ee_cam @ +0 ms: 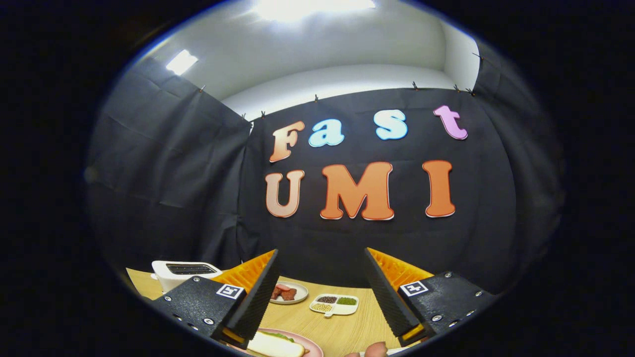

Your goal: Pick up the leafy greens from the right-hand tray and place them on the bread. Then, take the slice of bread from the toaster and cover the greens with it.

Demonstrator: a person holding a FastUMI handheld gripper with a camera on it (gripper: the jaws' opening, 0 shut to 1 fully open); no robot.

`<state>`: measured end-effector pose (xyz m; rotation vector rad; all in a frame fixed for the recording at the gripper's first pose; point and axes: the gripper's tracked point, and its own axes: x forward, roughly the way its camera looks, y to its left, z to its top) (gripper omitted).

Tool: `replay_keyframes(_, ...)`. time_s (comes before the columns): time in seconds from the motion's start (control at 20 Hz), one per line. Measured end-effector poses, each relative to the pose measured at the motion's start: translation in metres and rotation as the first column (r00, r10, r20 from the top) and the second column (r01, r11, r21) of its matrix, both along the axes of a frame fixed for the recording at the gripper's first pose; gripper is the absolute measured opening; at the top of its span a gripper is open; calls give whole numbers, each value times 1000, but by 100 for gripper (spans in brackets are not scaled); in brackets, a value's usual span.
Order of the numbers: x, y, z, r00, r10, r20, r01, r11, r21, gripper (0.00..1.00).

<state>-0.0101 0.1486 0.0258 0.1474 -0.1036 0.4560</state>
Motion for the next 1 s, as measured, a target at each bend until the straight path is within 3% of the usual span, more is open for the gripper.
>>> replay_keyframes(0.4, 2, -1, 1, 994, -94, 57, 97, 993, -67, 98)
replay_keyframes(1.0, 11, -7, -11, 993, -116, 3, 116, 993, -26, 99)
